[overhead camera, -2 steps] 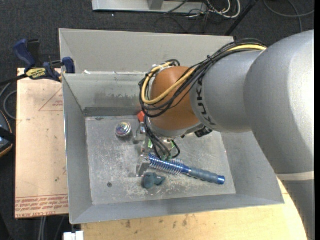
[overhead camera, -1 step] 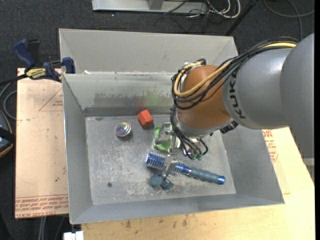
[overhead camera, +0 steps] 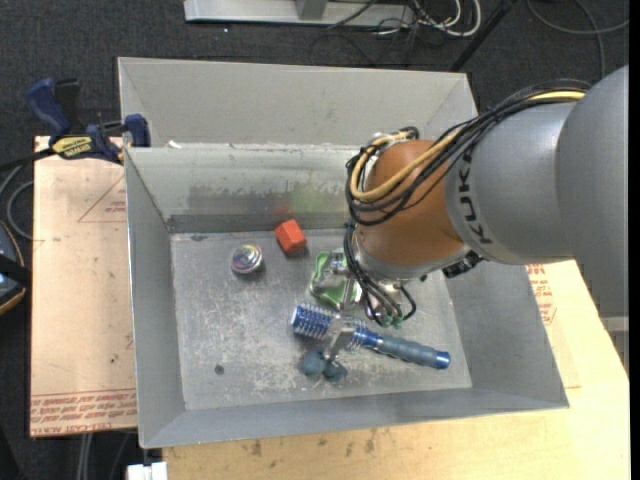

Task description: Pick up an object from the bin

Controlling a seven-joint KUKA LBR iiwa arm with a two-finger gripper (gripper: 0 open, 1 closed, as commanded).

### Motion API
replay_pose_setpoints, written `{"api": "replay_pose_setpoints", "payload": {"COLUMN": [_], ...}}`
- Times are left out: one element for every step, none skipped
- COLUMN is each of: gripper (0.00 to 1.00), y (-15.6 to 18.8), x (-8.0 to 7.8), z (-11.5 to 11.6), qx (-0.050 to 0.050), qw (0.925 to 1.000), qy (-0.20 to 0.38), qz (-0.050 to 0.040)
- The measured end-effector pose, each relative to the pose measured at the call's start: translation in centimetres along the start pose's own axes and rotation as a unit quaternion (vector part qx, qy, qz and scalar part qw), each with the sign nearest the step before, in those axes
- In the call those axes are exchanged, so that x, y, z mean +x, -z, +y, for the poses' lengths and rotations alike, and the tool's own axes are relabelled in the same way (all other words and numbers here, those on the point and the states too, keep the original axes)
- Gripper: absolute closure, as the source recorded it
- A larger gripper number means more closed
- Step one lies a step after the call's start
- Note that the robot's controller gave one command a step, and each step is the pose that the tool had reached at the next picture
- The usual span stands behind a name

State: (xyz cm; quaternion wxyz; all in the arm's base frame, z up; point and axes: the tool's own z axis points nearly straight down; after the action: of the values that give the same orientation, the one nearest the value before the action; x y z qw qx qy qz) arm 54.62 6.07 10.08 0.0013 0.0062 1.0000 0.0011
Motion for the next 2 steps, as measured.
{"api": "replay_pose_setpoints", "payload": {"gripper": [0.00,0.00], "y": [-2.29,-2.25], "x": [0.38,1.13], "z": [0.01,0.06], "qx": [-0.001,0.000], "qw": [0.9994,0.9972], "qy": [-0.034,-0.075], "qz": [-0.0027,-0.0075]}}
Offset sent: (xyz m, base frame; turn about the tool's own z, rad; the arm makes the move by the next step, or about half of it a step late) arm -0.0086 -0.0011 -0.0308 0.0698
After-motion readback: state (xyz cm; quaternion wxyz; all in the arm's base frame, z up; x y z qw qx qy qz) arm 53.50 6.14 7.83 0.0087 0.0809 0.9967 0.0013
